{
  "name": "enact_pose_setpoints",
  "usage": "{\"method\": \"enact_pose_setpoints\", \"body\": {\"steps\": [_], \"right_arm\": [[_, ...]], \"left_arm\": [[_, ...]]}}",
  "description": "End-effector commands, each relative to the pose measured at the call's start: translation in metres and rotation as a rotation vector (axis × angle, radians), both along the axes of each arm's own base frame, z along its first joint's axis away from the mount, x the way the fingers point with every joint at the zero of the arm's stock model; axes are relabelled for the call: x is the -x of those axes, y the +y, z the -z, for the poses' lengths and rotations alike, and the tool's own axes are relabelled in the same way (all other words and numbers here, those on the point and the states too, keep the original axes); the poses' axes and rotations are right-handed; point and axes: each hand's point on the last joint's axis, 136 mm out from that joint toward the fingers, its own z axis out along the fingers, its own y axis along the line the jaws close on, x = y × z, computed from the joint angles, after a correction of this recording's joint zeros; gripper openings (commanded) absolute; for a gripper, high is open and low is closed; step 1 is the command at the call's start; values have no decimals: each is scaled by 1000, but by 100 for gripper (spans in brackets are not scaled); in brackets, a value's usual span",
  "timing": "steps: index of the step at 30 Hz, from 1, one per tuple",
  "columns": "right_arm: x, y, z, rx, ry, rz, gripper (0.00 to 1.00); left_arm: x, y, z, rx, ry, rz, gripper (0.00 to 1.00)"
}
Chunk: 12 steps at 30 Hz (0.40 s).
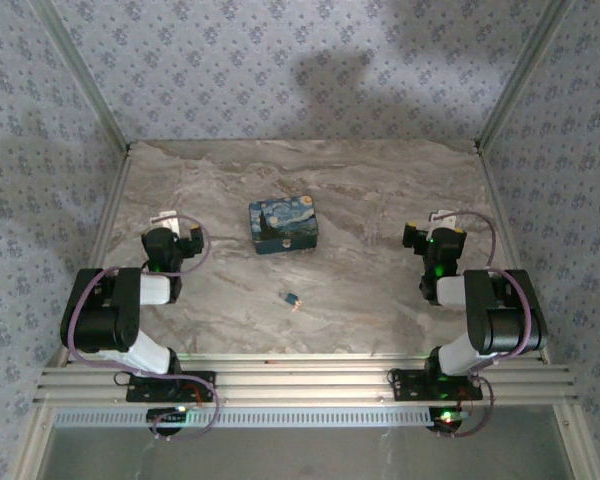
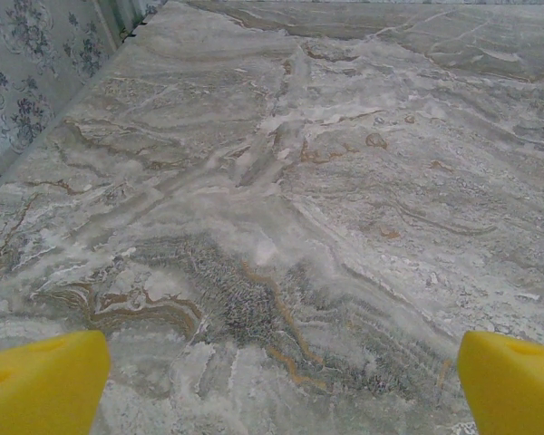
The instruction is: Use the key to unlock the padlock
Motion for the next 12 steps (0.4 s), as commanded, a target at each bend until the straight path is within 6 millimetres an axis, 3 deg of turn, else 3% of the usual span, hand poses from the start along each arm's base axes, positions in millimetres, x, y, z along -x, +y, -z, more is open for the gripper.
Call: {"method": "enact_pose_setpoints", "body": {"steps": [1,12], "right_arm": [[-1,-2,1,23,11,10,100],[-1,-1,1,21,11,6,100]], "left_arm": [[-6,-1,-11,0,-31,12,98],[-6,-1,-11,-1,-30,12,98]]}}
